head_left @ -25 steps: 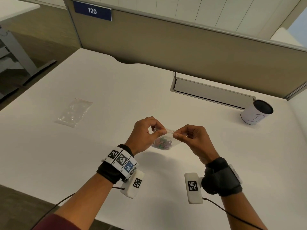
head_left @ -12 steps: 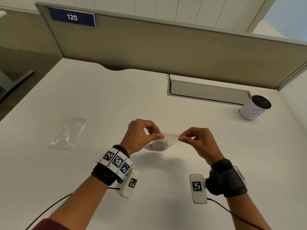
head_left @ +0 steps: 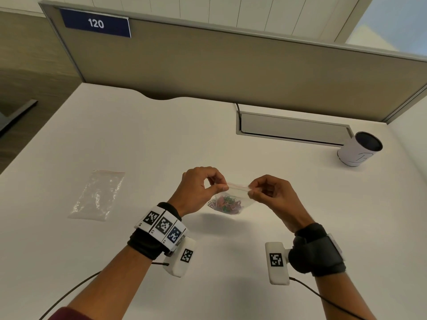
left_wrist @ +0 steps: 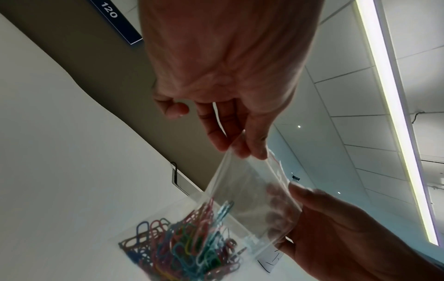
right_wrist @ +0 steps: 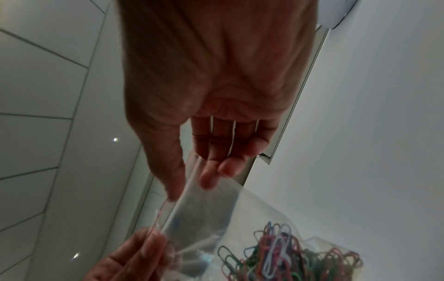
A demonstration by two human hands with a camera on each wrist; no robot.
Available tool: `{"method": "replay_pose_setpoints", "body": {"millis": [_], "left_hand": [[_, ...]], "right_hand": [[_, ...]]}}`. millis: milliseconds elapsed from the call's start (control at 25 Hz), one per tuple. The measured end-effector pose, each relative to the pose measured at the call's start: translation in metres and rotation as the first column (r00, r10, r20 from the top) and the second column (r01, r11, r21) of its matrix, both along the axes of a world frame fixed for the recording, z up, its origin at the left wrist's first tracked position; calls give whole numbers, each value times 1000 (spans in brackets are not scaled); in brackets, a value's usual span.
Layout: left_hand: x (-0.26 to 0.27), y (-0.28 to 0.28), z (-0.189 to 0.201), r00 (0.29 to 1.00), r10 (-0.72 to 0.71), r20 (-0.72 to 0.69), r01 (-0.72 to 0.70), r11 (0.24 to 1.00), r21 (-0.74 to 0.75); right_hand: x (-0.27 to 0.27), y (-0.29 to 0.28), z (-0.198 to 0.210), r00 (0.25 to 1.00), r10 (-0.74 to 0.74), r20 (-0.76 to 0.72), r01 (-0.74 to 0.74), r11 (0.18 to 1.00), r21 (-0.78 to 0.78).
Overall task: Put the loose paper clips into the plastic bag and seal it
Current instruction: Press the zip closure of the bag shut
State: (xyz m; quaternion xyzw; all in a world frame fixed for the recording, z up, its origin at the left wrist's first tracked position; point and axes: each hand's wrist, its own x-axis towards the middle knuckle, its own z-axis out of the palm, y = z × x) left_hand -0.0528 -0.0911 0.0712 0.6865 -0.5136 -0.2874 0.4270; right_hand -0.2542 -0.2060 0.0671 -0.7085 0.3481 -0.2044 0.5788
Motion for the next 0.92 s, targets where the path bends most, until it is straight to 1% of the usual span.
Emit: {"method": "replay_pose_setpoints", "body": {"millis": [120,240,360,440,520,600,760,920], "left_hand": [[9,1,2,999,-24,-28,25,999,23],[17,0,4,998,-67,-18,67,998,4],[26,-9,6,995,-103,2,103,995,-10],[33,-19,8,995,-101,5,101,995,-28],[40,-32,15,996,-89,23,89,996,-31],[52,-46,22,998,-65,3,65,997,-30],[89,-79,29,993,-113,-21,114,993,19],[124,-113,28,990,-141,-27,142,989,45]], "right_hand": [[14,3,2,996,53,-65,-60,992,-107],[27,3,5,997,42,-62,-53,979,-195],[39,-2,8,992,81,-92,-103,962,-255],[47,-9,8,997,57,-49,-66,973,-220],[53,-19,8,998,19,62,-13,994,-108],[60,-31,10,992,17,125,-13,999,-30],[84,-64,16,993,86,85,-79,994,-79],[114,-103,15,991,133,16,-131,987,-89]]}}
